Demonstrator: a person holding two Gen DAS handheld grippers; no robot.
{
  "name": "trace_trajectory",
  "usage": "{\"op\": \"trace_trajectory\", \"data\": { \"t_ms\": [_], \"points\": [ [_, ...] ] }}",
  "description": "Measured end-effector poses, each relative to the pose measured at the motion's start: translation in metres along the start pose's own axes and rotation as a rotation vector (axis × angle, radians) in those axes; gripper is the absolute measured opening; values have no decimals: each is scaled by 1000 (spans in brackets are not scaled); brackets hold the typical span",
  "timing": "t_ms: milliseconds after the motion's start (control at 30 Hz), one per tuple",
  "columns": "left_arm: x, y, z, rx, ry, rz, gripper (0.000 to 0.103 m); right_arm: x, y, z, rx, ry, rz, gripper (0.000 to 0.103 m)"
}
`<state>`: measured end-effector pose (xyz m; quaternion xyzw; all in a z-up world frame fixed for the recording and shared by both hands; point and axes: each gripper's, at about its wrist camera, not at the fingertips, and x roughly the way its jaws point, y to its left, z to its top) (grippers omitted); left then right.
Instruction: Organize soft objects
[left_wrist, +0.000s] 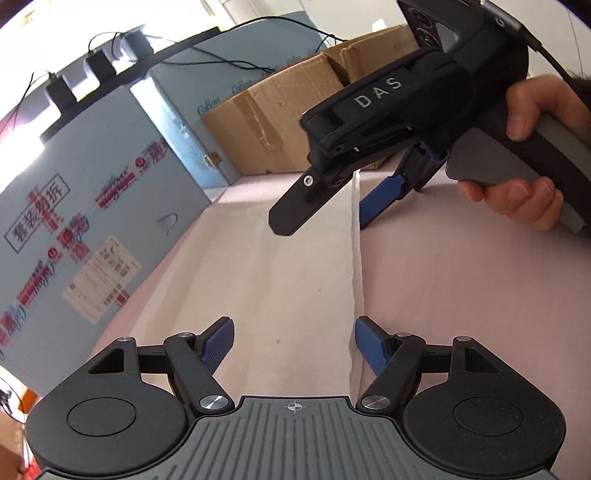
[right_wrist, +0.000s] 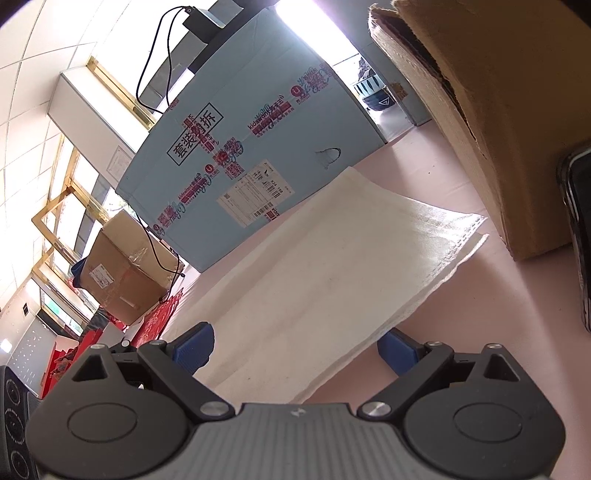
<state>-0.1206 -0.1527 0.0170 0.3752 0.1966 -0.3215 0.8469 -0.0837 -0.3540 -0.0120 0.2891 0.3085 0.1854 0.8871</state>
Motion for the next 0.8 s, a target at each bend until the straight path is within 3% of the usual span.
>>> {"op": "trace_trajectory", "data": {
  "t_ms": [100,200,267,333,400,433,533,600,667,700,767,800],
  "points": [
    [4,-1,2,36,14,66,68,-1,0,-1,-2,0,3,97],
    [8,-5,1,84,39,76,58,0,0,0,-4,1,11,97],
    [10,-4,2,73,36,56,38,1,2,0,-9,7,26,97],
    [18,11,5,-63,21,-40,20,2,4,-2,-22,16,37,96],
    [27,27,4,-187,16,-97,11,2,6,-5,-34,24,40,94],
    [32,40,2,-254,16,-102,4,2,7,-6,-40,28,42,93],
    [37,75,-6,-435,-7,-93,1,2,11,-9,-60,39,43,90],
    [32,97,-12,-519,-45,-52,0,8,16,-7,-81,41,22,81],
    [26,114,-17,-589,-88,-45,0,13,21,-6,-102,43,1,53],
    [23,123,-19,-631,-111,-42,0,16,24,-6,-113,44,-10,47],
    [16,142,-25,-687,-149,-1,0,22,29,-4,-134,47,-31,12],
    [12,150,-28,-713,-168,22,0,25,32,-4,-145,48,-42,7]
  ]
}}
